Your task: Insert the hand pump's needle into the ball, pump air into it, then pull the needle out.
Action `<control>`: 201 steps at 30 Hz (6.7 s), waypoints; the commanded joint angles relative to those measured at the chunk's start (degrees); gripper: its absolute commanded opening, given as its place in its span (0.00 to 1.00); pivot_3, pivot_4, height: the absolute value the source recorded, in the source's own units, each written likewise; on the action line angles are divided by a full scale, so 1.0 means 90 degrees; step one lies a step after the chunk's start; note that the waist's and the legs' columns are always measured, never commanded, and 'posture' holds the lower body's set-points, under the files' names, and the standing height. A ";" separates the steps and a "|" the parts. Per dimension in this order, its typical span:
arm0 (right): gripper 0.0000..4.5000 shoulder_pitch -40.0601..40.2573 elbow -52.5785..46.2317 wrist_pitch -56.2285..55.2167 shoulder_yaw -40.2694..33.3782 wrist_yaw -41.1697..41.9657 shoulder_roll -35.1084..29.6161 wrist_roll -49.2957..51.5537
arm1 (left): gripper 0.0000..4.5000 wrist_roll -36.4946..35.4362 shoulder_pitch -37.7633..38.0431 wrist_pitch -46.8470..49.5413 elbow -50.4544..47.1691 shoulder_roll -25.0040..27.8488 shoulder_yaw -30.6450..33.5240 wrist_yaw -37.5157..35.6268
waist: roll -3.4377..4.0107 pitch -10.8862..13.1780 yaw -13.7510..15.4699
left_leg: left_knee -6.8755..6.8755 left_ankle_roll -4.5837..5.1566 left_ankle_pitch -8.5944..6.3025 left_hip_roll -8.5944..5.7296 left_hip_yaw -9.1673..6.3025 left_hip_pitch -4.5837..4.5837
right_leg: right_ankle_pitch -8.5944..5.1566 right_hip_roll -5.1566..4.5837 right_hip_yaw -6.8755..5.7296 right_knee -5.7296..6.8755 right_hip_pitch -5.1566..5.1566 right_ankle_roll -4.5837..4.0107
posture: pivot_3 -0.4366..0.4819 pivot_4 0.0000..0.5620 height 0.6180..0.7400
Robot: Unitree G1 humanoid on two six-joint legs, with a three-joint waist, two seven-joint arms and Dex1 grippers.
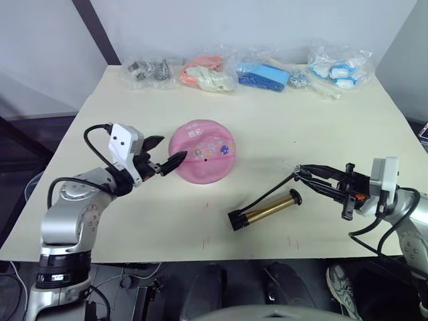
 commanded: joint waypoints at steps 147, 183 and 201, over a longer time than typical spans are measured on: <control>0.08 -0.6215 0.3129 0.9437 0.0542 -0.4594 0.3228 -0.0272 | 0.01 0.1873 -0.0624 -0.1898 0.0919 -0.1397 -0.1061 0.0723 | 0.0012 -0.0008 -0.0176 | 0.0004 -0.0029 0.0029 -0.0062 -0.0065 -0.0113 | 0.0002 -0.0037 -0.0059 0.0059 -0.0113 -0.0002 | 0.48 0.27 1.00; 0.08 -0.6094 0.3309 0.9301 0.0823 -0.4543 0.3217 -0.0410 | 0.01 0.1945 -0.0442 -0.2410 0.1239 -0.1371 -0.1079 0.0526 | 0.0012 -0.0008 -0.0183 | 0.0004 -0.0028 0.0029 -0.0060 -0.0063 -0.0111 | 0.0001 -0.0037 -0.0057 0.0065 -0.0115 -0.0003 | 0.48 0.27 1.00; 0.08 -0.6404 0.4088 0.9629 0.0735 -0.4908 0.3296 -0.0466 | 0.01 0.1984 -0.0383 -0.2533 0.1221 -0.1394 -0.1131 0.0510 | 0.0013 -0.0009 -0.0188 | 0.0005 -0.0029 0.0030 -0.0060 -0.0061 -0.0101 | 0.0001 -0.0036 -0.0055 0.0082 -0.0114 -0.0003 | 0.48 0.27 1.00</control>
